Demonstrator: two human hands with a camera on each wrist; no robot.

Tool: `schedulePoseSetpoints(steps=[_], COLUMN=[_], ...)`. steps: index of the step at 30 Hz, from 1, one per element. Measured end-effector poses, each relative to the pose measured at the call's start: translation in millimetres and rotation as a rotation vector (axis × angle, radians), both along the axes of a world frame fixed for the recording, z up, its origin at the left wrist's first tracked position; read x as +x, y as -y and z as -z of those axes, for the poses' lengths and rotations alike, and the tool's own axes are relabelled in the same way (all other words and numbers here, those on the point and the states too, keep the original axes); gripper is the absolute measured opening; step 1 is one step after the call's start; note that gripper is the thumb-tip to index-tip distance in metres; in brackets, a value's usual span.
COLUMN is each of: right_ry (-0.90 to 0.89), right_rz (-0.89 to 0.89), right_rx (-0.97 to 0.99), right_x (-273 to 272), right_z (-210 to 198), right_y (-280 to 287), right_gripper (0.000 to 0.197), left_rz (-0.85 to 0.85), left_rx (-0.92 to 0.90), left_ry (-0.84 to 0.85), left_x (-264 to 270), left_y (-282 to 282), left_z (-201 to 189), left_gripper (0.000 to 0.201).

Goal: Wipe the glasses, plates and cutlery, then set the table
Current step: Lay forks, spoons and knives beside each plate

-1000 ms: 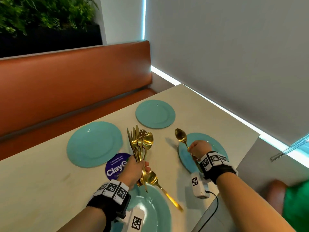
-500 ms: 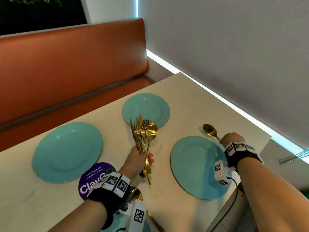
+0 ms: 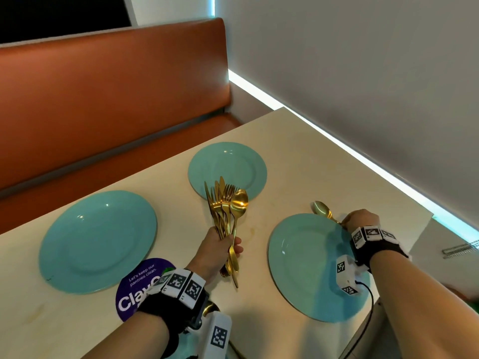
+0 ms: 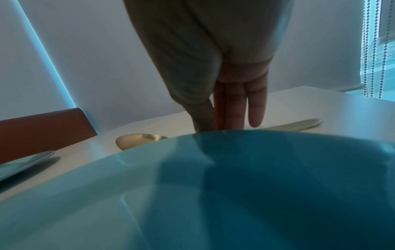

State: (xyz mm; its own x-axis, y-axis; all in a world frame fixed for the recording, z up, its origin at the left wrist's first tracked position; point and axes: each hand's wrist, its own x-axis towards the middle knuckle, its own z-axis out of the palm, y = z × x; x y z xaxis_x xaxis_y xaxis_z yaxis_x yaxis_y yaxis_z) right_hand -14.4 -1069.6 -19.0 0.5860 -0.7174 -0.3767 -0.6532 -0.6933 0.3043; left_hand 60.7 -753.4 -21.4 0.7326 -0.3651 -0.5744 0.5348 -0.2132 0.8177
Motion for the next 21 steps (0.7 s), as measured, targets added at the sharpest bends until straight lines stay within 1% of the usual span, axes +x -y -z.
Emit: schedulePoseSetpoints(steps=[11,18,21], right_ry=[0.005,-0.055,-0.050], right_rz=[0.070,0.051,0.058], right_rx=[0.009,-0.009,-0.002], right_x=[0.8,0.1,-1.3], right_z=[4.4,3.3,1.7], right_y=[2.1,-1.0,-2.6], right_gripper=[0.024,0.021,0.021], left_rz=[0.002,-0.006,-0.006], left_rx=[-0.013,-0.015,-0.017], left_ry=[-0.017,-0.016,-0.018], left_x=[-3.2,-4.1,-6.0], left_y=[-2.9,-5.3,-5.4], left_z=[-4.8,-4.7,-5.1], left_gripper=[0.011,0.012,0.011])
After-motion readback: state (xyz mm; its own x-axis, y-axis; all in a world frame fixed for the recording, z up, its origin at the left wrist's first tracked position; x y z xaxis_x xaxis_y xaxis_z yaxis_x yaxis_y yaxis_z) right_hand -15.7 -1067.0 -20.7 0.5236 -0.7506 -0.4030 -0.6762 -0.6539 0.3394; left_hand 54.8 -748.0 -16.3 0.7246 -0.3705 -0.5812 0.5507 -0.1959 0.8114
